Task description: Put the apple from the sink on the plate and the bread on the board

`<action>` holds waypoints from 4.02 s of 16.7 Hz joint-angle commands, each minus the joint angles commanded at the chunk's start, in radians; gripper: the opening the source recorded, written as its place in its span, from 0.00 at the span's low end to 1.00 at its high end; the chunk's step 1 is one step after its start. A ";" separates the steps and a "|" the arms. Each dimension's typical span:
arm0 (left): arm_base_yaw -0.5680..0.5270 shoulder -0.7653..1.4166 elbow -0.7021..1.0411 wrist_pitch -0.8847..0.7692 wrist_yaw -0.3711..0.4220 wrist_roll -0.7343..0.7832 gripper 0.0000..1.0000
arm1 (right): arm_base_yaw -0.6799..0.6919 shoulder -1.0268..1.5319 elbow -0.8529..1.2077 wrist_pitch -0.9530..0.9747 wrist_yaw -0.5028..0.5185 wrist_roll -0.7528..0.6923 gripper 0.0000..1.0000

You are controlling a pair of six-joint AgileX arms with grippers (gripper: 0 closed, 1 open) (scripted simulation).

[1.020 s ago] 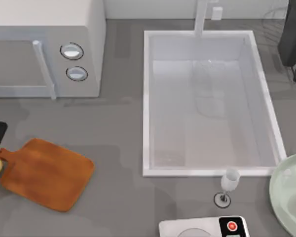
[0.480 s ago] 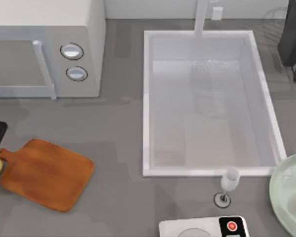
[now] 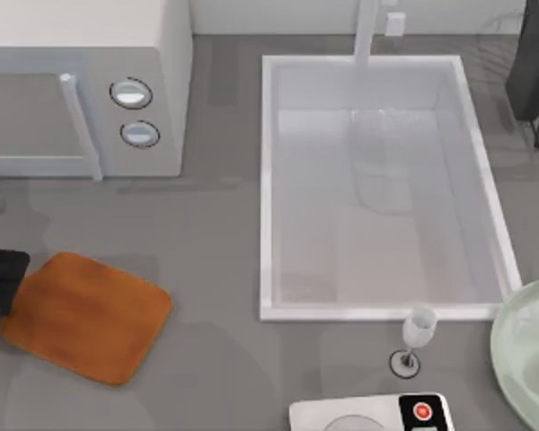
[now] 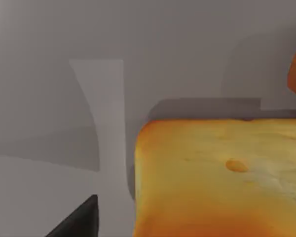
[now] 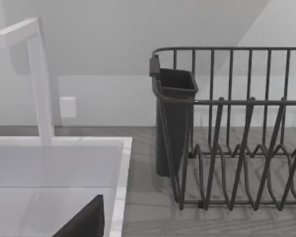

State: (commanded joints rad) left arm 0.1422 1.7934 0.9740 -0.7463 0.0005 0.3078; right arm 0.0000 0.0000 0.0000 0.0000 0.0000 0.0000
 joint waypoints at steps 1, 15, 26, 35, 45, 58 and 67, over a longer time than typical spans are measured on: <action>0.000 0.009 -0.009 0.014 0.000 0.001 1.00 | 0.000 0.000 0.000 0.000 0.000 0.000 1.00; 0.001 0.011 -0.012 0.018 0.000 0.001 0.25 | 0.000 0.000 0.000 0.000 0.000 0.000 1.00; 0.001 0.011 -0.012 0.018 0.000 0.001 0.00 | 0.000 0.000 0.000 0.000 0.000 0.000 1.00; -0.002 -0.091 0.167 -0.266 0.007 -0.003 0.00 | 0.000 0.000 0.000 0.000 0.000 0.000 1.00; -0.004 -0.142 0.252 -0.391 0.006 -0.013 0.00 | 0.000 0.000 0.000 0.000 0.000 0.000 1.00; -0.170 -0.058 0.263 -0.386 -0.005 -0.959 0.00 | 0.000 0.000 0.000 0.000 0.000 0.000 1.00; -0.311 -0.063 0.220 -0.328 -0.014 -1.829 0.00 | 0.000 0.000 0.000 0.000 0.000 0.000 1.00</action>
State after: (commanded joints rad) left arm -0.1691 1.7303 1.1944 -1.0744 -0.0135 -1.5207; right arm 0.0000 0.0000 0.0000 0.0000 0.0000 0.0000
